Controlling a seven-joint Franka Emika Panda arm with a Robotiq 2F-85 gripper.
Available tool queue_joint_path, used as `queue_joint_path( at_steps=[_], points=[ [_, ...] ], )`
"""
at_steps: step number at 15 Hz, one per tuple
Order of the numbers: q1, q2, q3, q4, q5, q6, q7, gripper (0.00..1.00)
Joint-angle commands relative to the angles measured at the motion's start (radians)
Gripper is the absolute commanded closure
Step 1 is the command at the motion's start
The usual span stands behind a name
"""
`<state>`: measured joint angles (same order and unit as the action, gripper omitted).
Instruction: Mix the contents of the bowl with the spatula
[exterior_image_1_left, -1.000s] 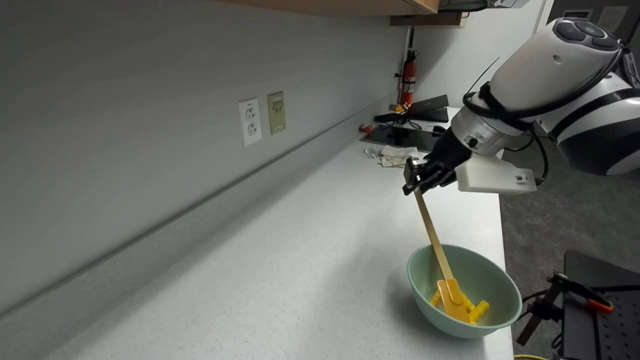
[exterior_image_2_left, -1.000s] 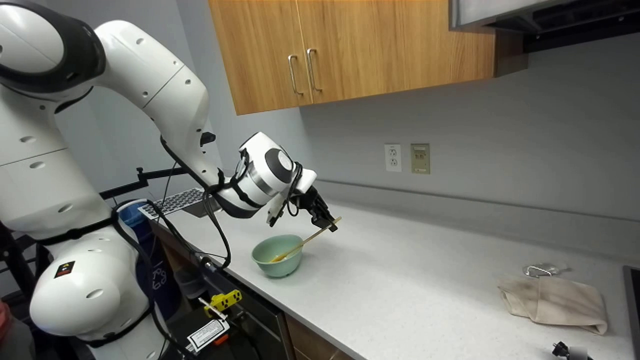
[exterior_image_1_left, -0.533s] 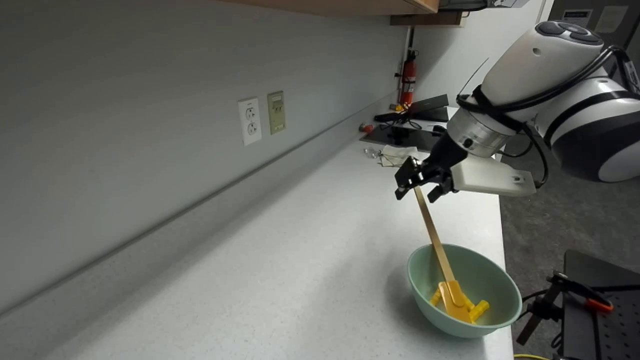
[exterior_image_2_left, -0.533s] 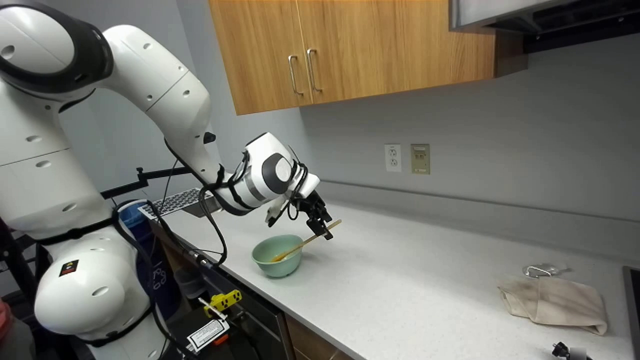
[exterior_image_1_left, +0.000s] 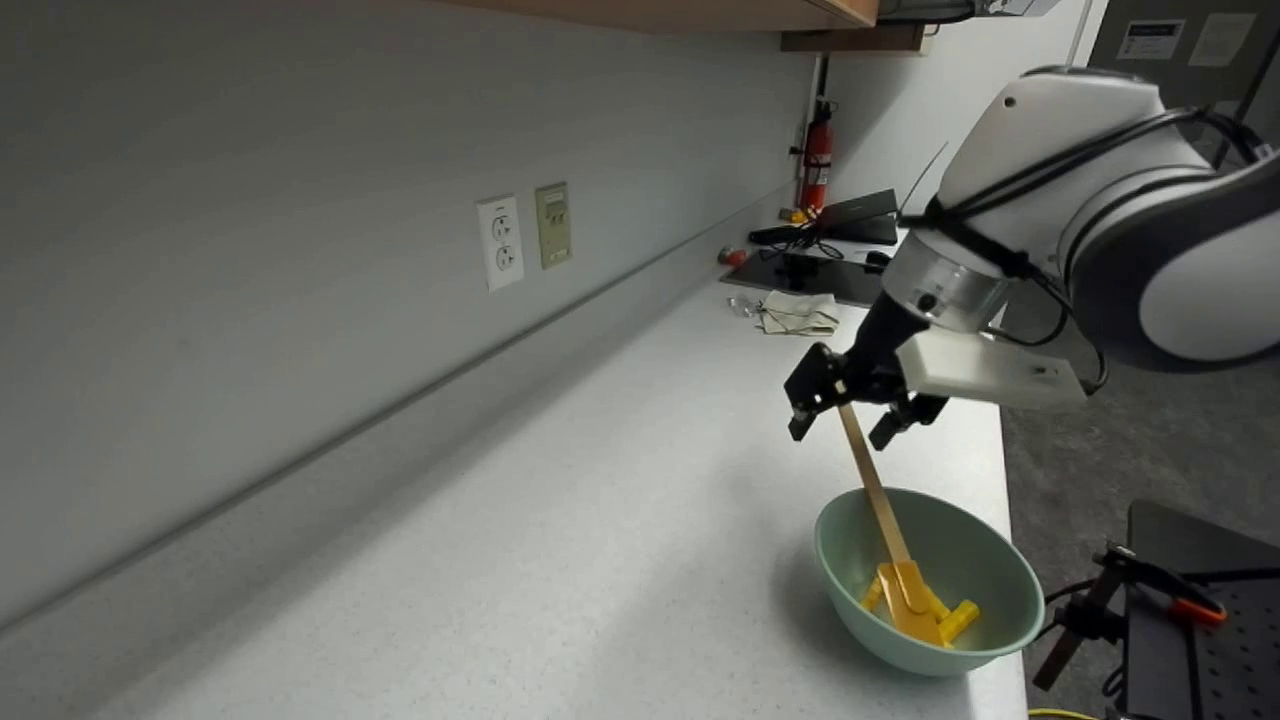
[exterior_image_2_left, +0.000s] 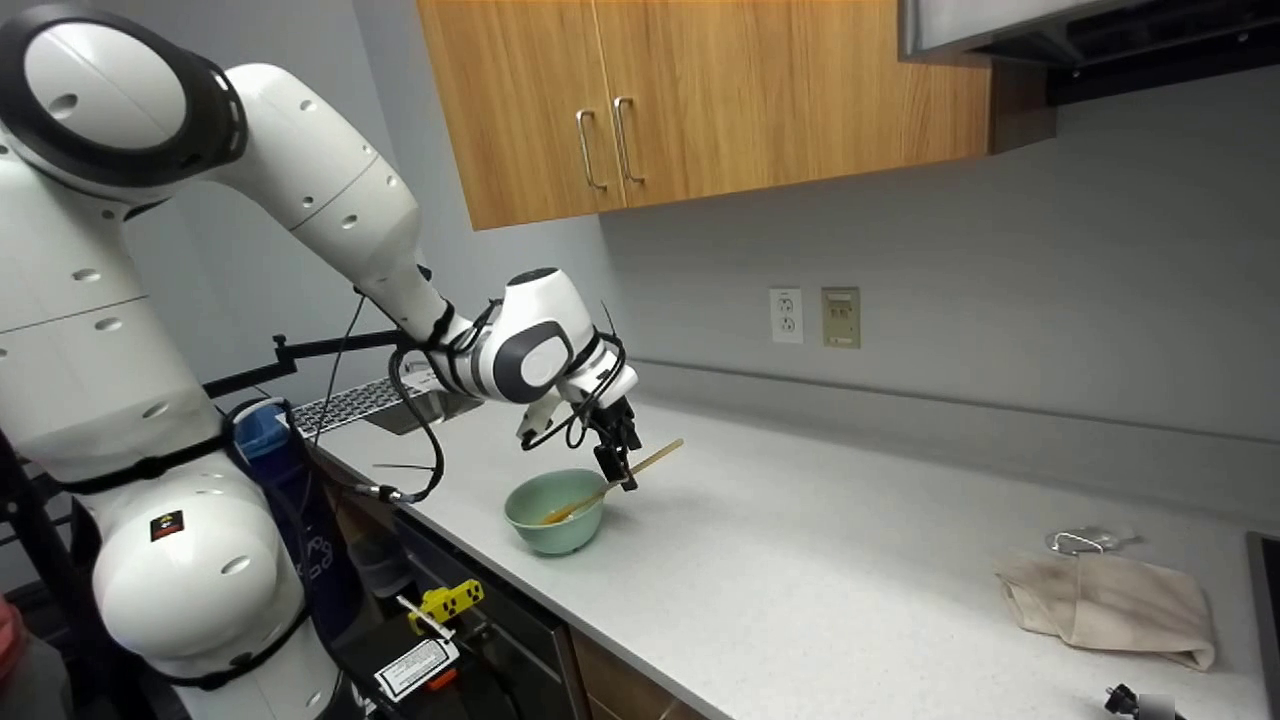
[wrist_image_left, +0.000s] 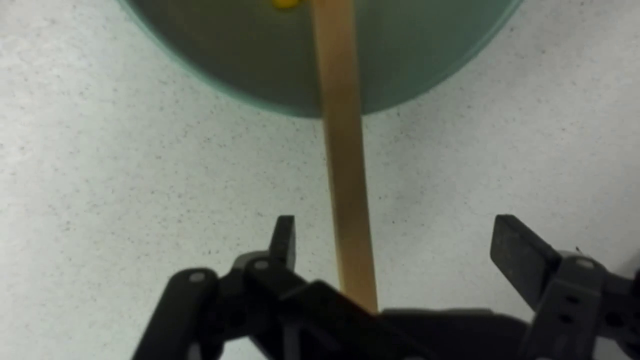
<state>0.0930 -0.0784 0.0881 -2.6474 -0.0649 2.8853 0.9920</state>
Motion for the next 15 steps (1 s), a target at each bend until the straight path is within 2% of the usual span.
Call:
queue_joint_path(
  at_steps=[1, 5, 9, 12, 13, 15],
  points=[
    [-0.03, -0.153, -0.017, 0.046, 0.073, -0.182, -0.124, 0.0],
    [-0.047, -0.227, -0.035, 0.118, 0.127, -0.365, -0.202, 0.0],
    [-0.048, -0.255, -0.052, 0.158, 0.207, -0.481, -0.277, 0.0],
    [-0.053, -0.265, -0.057, 0.167, 0.26, -0.528, -0.307, 0.0],
    [-0.068, -0.247, -0.029, 0.154, 0.224, -0.481, -0.268, 0.0],
    [-0.071, -0.246, -0.025, 0.154, 0.226, -0.485, -0.269, 0.0]
  ],
)
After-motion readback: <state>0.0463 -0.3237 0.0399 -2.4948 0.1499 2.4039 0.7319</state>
